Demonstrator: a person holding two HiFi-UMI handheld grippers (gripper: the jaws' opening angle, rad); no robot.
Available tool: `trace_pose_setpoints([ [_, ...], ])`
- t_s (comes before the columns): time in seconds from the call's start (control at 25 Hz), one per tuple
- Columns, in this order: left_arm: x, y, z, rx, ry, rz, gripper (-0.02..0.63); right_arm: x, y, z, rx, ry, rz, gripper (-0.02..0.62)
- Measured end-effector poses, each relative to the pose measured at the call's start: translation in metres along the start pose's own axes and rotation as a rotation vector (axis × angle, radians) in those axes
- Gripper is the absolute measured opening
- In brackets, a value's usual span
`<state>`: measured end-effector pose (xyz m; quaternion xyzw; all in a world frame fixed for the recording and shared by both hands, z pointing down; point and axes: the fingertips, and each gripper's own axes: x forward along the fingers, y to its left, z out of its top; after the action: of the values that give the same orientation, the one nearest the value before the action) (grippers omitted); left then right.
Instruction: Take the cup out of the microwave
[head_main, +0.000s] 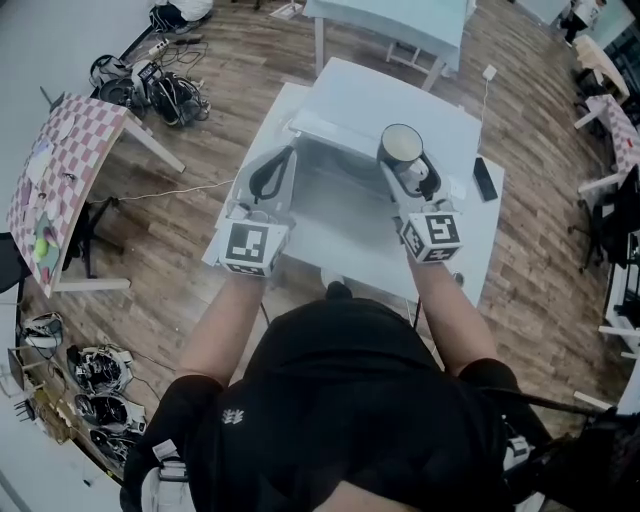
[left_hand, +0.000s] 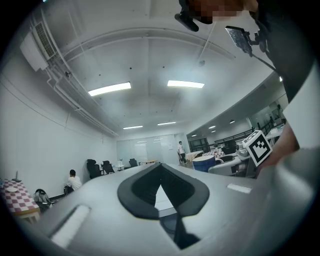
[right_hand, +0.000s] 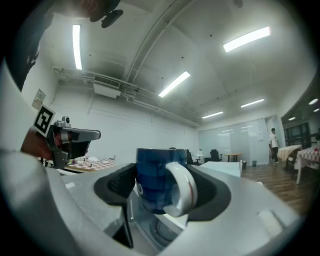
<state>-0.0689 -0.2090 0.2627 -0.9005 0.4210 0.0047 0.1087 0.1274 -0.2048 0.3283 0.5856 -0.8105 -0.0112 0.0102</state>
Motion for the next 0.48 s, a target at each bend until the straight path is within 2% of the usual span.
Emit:
trace_pose_setpoints([
  [0.48,0.008,0.005,0.010,0.022,-0.009,0.008,0.006,0.009,-0.011,0.012,0.002,-0.030,0.001,0.316],
])
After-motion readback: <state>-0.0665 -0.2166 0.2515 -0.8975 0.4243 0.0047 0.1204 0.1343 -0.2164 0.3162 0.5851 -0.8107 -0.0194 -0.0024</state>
